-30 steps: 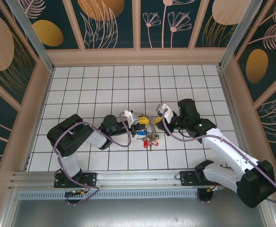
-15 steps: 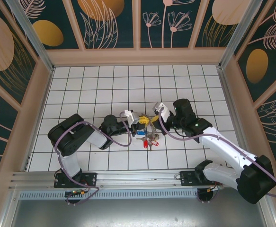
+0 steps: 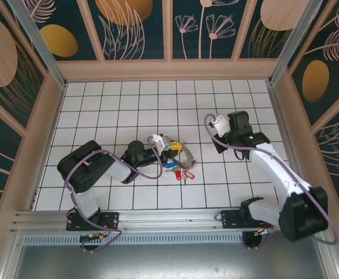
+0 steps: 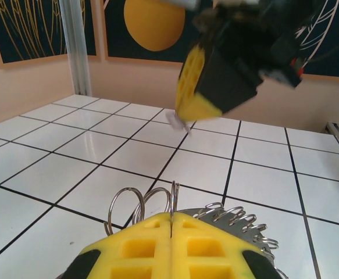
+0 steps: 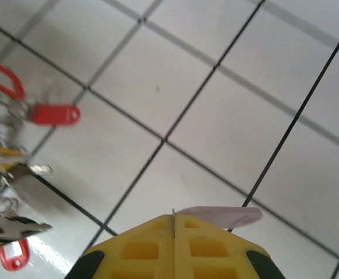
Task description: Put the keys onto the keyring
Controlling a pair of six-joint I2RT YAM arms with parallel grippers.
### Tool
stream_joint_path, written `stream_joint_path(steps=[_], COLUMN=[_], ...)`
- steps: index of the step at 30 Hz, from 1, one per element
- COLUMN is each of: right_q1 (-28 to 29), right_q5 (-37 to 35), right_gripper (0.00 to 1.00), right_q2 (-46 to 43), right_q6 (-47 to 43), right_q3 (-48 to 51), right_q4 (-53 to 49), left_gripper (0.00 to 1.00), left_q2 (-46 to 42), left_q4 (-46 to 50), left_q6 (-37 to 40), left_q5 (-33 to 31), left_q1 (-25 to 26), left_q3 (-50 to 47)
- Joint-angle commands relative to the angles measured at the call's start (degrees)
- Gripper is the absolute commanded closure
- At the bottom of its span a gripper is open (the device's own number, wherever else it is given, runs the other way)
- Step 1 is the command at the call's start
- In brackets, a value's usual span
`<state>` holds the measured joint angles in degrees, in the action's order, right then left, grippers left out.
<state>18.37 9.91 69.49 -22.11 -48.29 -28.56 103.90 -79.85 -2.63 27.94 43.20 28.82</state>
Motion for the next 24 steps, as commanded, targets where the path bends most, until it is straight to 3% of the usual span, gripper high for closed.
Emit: stream_joint_path(steps=[1, 10, 19, 24], right_q1=[0.06, 4.77, 5.18, 4.73], right_q5=[-3.00, -9.45, -3.50, -1.70], right_gripper=[1.00, 1.00, 1.00, 0.83], right_q2=[5.92, 19.86, 26.07, 20.86], right_q6=[1.49, 1.00, 3.44, 4.71], right_q3=[0.44, -0.92, -2.49, 0.52], right_q4=[-4.77, -0.32, 7.40, 8.03], left_gripper=[1.00, 1.00, 1.00, 1.00], left_q2=[-0.64, -1.01, -0.93, -0.79], left_q4=[-0.76, -0.04, -0.38, -0.48], left_q6=[0.15, 0.63, 0.33, 0.26], left_q5=[-0.30, -0.26, -0.23, -0.17], left_q1=[0.48, 0.45, 0.47, 0.48], left_q3=[0.39, -0.06, -0.18, -0.17])
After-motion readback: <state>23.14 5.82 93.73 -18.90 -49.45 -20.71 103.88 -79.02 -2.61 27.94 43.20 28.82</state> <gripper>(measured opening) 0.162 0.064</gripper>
